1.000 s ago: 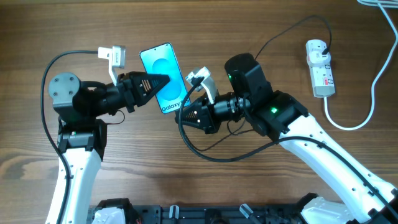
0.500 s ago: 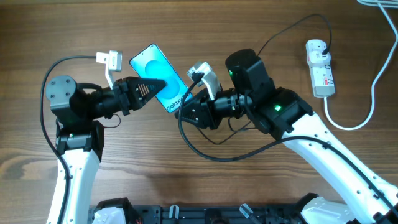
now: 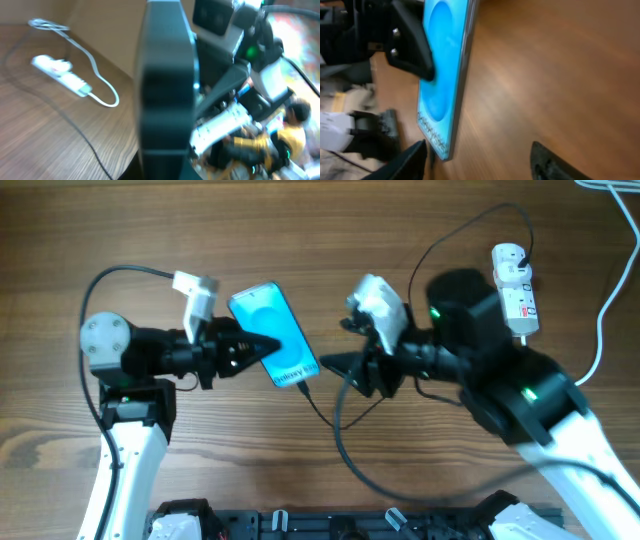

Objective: Plug charger to phone and switch on socket
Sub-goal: 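Open the right gripper and pull it away from the plugged phone, then lower the phone flat onto the table with the left gripper and release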

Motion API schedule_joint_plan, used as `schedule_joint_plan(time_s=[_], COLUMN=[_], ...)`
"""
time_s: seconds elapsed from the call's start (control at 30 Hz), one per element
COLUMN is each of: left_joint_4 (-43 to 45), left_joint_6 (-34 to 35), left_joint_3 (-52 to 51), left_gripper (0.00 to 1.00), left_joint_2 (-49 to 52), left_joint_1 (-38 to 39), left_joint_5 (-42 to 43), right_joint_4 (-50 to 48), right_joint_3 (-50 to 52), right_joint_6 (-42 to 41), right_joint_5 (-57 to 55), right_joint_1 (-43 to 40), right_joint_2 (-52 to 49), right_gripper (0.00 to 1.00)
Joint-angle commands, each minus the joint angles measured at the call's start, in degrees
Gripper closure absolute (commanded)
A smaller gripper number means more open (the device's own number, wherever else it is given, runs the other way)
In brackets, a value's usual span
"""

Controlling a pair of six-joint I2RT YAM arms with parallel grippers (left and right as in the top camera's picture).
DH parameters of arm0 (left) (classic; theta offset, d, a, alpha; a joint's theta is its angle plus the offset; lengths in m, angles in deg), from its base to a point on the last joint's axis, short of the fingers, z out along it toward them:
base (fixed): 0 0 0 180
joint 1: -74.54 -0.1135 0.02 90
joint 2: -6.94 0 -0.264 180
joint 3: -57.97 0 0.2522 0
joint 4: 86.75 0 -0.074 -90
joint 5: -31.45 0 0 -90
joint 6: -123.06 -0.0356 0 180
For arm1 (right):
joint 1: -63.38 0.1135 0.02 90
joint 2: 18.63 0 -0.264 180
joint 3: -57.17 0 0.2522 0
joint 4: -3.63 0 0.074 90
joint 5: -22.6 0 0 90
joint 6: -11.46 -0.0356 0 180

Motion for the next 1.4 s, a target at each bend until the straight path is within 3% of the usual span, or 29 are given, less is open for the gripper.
schedule_joint_plan(time_s=[0.0,0.07,0.13,0.3,0.33,0.4,0.53,0.63,0.9,1.0,1.13,1.2,1.3,1.37], left_joint_4=[2.2,2.2,2.2,2.2,-0.4,-5.6,-5.7,-5.0,-5.0,-9.1,-17.3,-20.0,-36.8,-42.3], left_joint_6=[-1.4,-1.1,0.5,1.8,1.9,1.9,3.4,4.0,4.0,3.3,3.3,-2.1,-18.3,-25.1], left_joint_3=[0.6,0.6,0.6,0.6,0.6,0.6,0.6,5.4,17.0,17.0,17.5,17.6,17.8,18.1], left_gripper=[0.96,0.96,0.96,0.96,0.96,0.96,0.96,0.96,0.96,0.96,0.96,0.96,0.96,0.96], left_joint_2=[-1.4,-1.4,-1.4,-0.9,1.0,5.4,18.6,32.2,51.9,56.6,57.1,57.1,57.1,57.1], left_joint_1=[3.3,3.7,3.7,3.1,2.2,1.8,1.8,3.6,8.0,8.0,10.9,11.1,11.6,12.3], left_joint_5=[1.2,1.2,1.2,1.2,1.2,0.7,-4.4,-6.6,-7.5,-8.7,-16.9,-18.4,-32.6,-35.3], right_joint_4=[0.7,2.6,6.4,16.7,18.3,19.6,21.2,23.5,26.5,26.4,26.5,26.6,26.6,26.5], right_joint_3=[-0.5,-0.5,-0.5,-0.5,-0.5,-0.5,-0.5,-0.5,-0.5,-0.5,-0.5,-0.5,-0.5,-0.5], right_joint_6=[3.1,2.1,1.6,-7.4,-13.0,-16.3,-21.8,-22.4,-23.4,-23.3,-23.2,-23.2,-23.2,-23.2], right_joint_5=[-12.2,-14.7,-15.3,-21.4,-26.6,-27.9,-28.4,-28.3,-28.4,-28.4,-28.4,-28.4,-28.4,-28.4], right_joint_1=[-0.1,-0.1,-0.1,-0.1,-0.1,-0.1,-0.1,-0.1,-0.1,-0.1,-0.1,-0.1,-0.1,-0.1], right_joint_2=[6.1,9.3,10.4,6.0,4.8,3.8,3.7,3.7,3.7,3.7,3.7,3.7,3.7,3.7], right_gripper=[0.23,0.04,0.01,0.00,0.00,0.00,0.00,0.00,0.00,0.00,0.00,0.00,0.00,0.00])
